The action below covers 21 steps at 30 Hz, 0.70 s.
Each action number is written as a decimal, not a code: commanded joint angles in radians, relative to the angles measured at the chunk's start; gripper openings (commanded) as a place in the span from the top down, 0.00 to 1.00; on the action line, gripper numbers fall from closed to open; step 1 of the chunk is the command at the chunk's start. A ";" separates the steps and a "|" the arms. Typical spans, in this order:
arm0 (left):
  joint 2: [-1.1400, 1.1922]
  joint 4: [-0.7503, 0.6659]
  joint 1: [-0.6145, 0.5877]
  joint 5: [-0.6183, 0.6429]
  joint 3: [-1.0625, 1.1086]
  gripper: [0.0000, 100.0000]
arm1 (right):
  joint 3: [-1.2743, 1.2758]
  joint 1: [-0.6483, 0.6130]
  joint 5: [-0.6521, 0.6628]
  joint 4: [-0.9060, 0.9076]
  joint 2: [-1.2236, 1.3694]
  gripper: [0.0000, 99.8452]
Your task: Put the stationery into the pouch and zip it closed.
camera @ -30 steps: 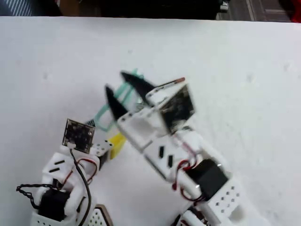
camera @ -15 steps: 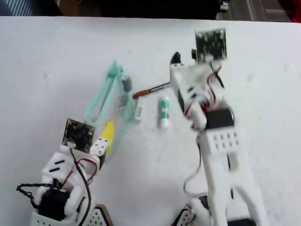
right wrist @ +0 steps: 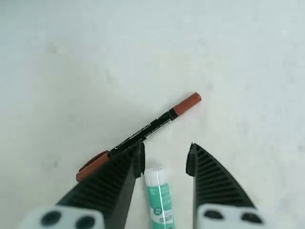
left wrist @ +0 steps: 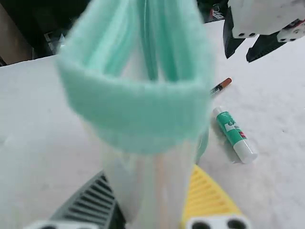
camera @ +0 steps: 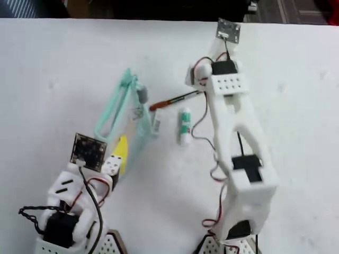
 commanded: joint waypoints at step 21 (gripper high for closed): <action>-0.008 -0.031 -0.002 0.000 -0.014 0.91 | -0.621 -0.008 -0.166 0.128 0.572 0.81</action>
